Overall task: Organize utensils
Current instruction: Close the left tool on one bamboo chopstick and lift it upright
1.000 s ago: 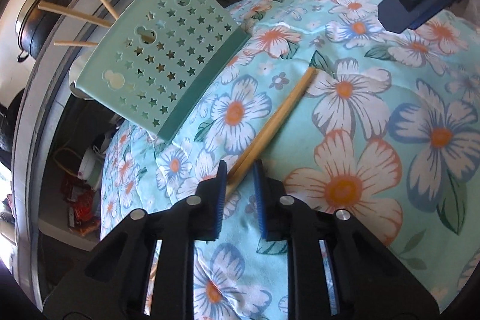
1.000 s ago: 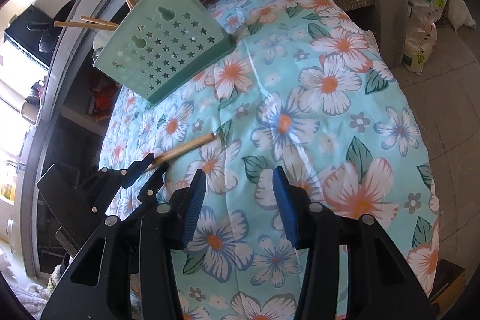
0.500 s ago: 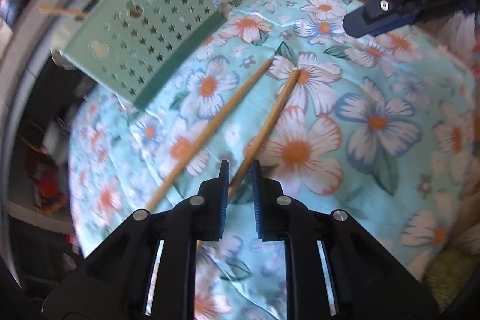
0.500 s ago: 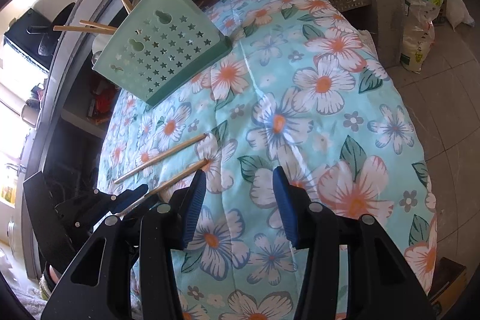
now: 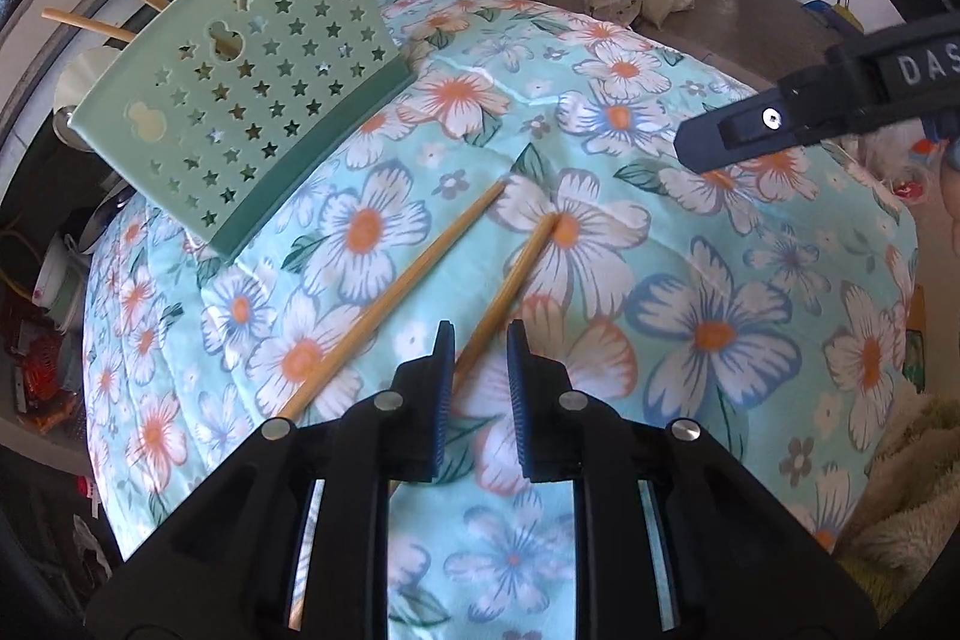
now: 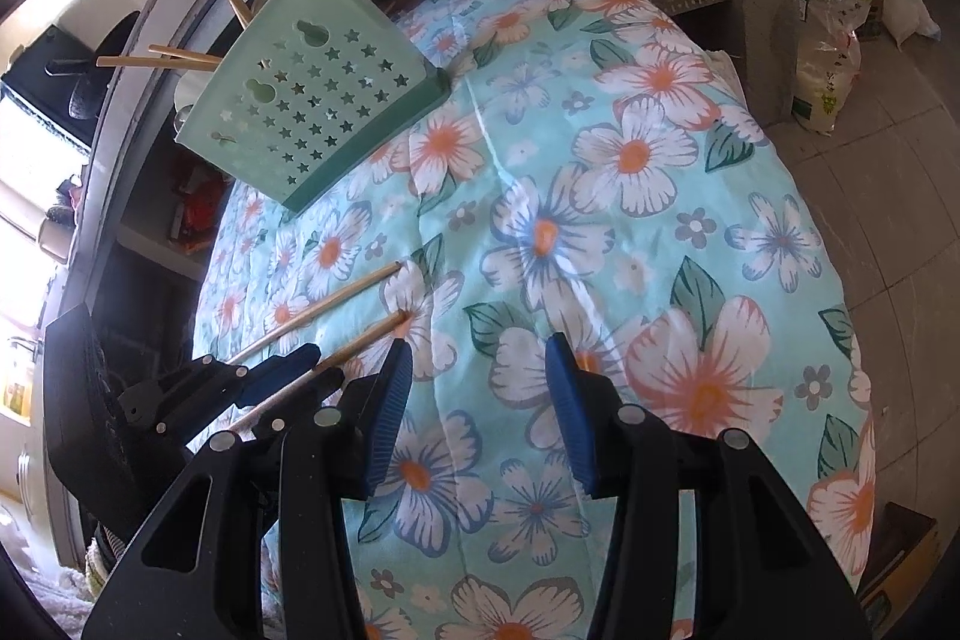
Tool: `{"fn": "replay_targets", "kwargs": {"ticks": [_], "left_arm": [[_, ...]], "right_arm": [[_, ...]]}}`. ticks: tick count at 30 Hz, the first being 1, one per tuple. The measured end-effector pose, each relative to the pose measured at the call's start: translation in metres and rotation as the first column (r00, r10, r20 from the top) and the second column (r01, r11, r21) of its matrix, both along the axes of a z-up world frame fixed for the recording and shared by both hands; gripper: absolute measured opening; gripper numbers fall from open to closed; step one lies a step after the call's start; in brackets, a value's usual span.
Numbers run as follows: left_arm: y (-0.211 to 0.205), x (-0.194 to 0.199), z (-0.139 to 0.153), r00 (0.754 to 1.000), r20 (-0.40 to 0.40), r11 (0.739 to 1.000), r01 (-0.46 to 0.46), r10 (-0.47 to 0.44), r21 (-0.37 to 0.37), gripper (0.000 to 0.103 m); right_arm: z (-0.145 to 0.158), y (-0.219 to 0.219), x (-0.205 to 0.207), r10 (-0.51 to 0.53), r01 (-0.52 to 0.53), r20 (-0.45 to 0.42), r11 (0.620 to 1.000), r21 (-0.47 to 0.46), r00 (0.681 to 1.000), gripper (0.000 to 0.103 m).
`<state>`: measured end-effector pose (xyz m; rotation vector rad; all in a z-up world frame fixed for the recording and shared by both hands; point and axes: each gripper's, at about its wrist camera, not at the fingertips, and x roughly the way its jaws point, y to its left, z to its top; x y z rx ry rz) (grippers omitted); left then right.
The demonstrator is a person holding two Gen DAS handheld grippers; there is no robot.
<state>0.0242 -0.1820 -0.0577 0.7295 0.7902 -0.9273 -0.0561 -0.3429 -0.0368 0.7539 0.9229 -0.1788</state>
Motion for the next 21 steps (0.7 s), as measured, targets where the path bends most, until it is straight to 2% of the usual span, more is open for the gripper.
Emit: {"fn": "replay_targets", "kwargs": {"ticks": [8, 21], "left_arm": [[-0.019, 0.006, -0.010, 1.000, 0.014, 1.000, 0.015, -0.015, 0.008, 0.016], [-0.028, 0.003, -0.016, 0.998, 0.066, 0.999, 0.007, -0.010, 0.041, 0.015]], "right_arm": [[-0.003, -0.005, -0.004, -0.015, 0.015, -0.001, 1.000, 0.016, 1.000, 0.046], [-0.007, -0.010, -0.005, -0.021, 0.021, 0.002, 0.999, 0.043, 1.000, 0.046]]}}
